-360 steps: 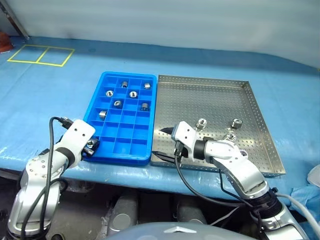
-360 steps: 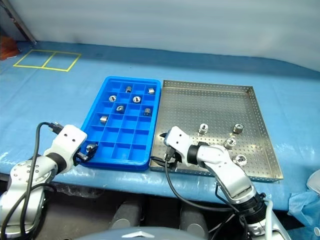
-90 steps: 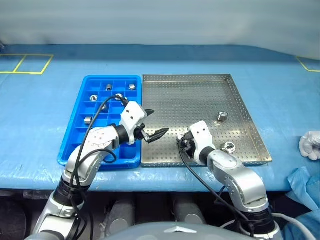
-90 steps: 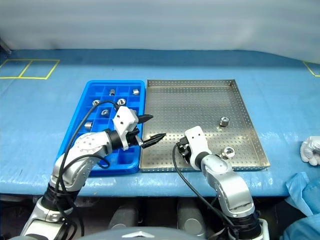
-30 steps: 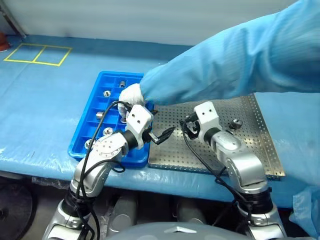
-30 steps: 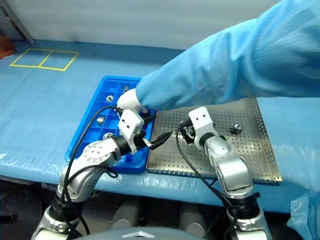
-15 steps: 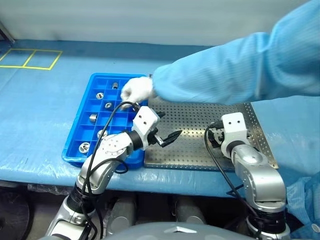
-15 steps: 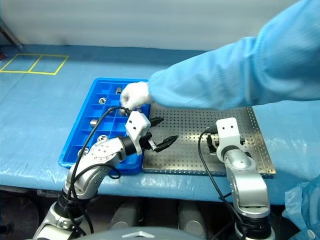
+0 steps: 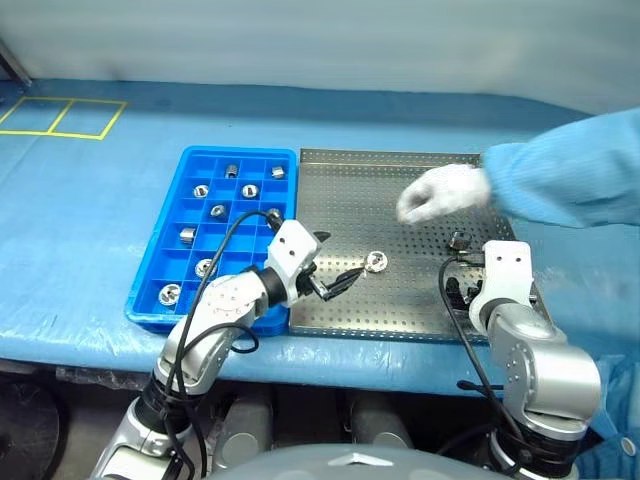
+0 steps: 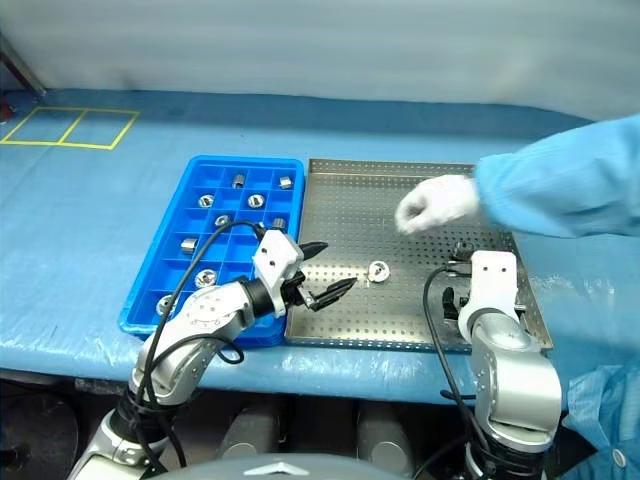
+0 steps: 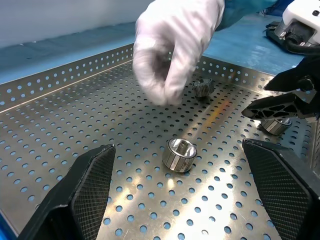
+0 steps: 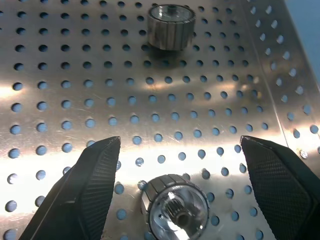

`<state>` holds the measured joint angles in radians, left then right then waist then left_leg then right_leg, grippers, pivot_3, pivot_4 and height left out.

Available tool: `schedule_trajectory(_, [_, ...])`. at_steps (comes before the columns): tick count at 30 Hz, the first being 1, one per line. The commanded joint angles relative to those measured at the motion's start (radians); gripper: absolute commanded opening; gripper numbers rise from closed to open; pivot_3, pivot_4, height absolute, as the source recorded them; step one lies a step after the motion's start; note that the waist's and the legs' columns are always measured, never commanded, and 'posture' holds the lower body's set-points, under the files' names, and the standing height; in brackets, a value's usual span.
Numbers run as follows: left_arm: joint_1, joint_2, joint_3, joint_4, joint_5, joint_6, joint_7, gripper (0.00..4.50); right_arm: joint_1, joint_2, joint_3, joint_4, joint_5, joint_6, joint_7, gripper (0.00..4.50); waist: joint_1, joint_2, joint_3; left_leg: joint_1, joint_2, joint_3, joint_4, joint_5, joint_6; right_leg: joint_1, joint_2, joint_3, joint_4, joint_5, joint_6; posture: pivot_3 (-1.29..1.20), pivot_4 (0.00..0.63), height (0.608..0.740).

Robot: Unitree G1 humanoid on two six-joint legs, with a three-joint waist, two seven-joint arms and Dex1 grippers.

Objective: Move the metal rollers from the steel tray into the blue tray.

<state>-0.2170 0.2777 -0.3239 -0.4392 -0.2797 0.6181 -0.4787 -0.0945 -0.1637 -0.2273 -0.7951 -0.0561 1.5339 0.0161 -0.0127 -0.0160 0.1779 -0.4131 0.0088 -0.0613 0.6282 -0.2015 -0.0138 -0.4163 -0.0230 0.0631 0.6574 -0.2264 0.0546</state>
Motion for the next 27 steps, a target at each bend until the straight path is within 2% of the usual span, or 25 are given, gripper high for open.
schedule_trajectory(1, [-0.003, -0.006, 0.003, -0.036, 0.006, -0.018, 0.004, 4.46, -0.001, 0.008, -0.025, -0.042, -0.004, 0.042, 0.000, 4.06, 0.000, 0.000, 0.000, 0.000, 0.000, 0.000, 0.000, 0.000, 0.000, 0.000, 0.000, 0.000, 0.000, 0.000, 0.000, 0.07, 0.150, 0.740])
schedule_trajectory(11, [-0.004, -0.007, 0.000, -0.032, 0.008, -0.019, 0.001, 4.46, 0.032, 0.053, -0.050, -0.027, 0.016, 0.080, 0.035, 4.06, -0.001, 0.000, 0.000, 0.000, 0.000, 0.000, 0.000, 0.000, 0.000, 0.000, 0.000, 0.000, 0.000, 0.000, 0.000, 0.07, 0.150, 0.740])
schedule_trajectory(14, [-0.002, -0.006, 0.002, -0.034, 0.009, -0.018, 0.003, 4.46, 0.035, 0.064, -0.047, -0.029, 0.020, 0.080, 0.040, 3.55, -0.001, 0.000, 0.000, 0.000, 0.000, 0.000, 0.000, 0.000, 0.000, 0.000, 0.000, 0.000, 0.000, 0.000, 0.000, 0.07, 0.150, 0.740])
schedule_trajectory(17, [0.001, -0.004, 0.003, -0.037, 0.010, -0.017, 0.005, 4.46, 0.026, 0.057, -0.034, -0.032, 0.017, 0.080, 0.035, 2.58, -0.001, 0.000, 0.000, 0.000, 0.000, 0.000, 0.000, 0.000, 0.000, 0.000, 0.000, 0.000, 0.000, 0.000, 0.000, 0.07, 0.150, 0.740])
schedule_trajectory(19, [0.003, -0.004, 0.002, -0.040, 0.010, -0.015, 0.006, 4.46, 0.016, 0.063, -0.038, -0.032, 0.023, 0.080, 0.042, 2.58, -0.001, 0.000, 0.000, 0.000, 0.000, 0.000, 0.000, 0.000, 0.000, 0.000, 0.000, 0.000, 0.000, 0.000, 0.000, 0.07, 0.150, 0.740])
schedule_trajectory(23, [0.008, 0.004, 0.007, -0.048, 0.012, -0.012, 0.010, 4.46, 0.000, 0.065, -0.013, -0.032, 0.040, 0.054, 0.054, 1.75, -0.001, 0.000, 0.000, 0.000, 0.000, 0.000, 0.000, 0.000, 0.000, 0.000, 0.000, 0.000, 0.000, 0.000, 0.000, 0.09, 0.150, 0.740])
schedule_trajectory(27, [0.017, 0.015, 0.025, -0.066, 0.008, -0.004, 0.019, 4.46, -0.035, 0.066, 0.049, -0.054, 0.094, 0.014, 0.098, 1.71, -0.001, 0.000, 0.000, 0.000, 0.000, 0.000, 0.000, 0.000, 0.000, 0.000, 0.000, 0.000, 0.000, 0.000, 0.000, 0.11, 0.150, 0.740])
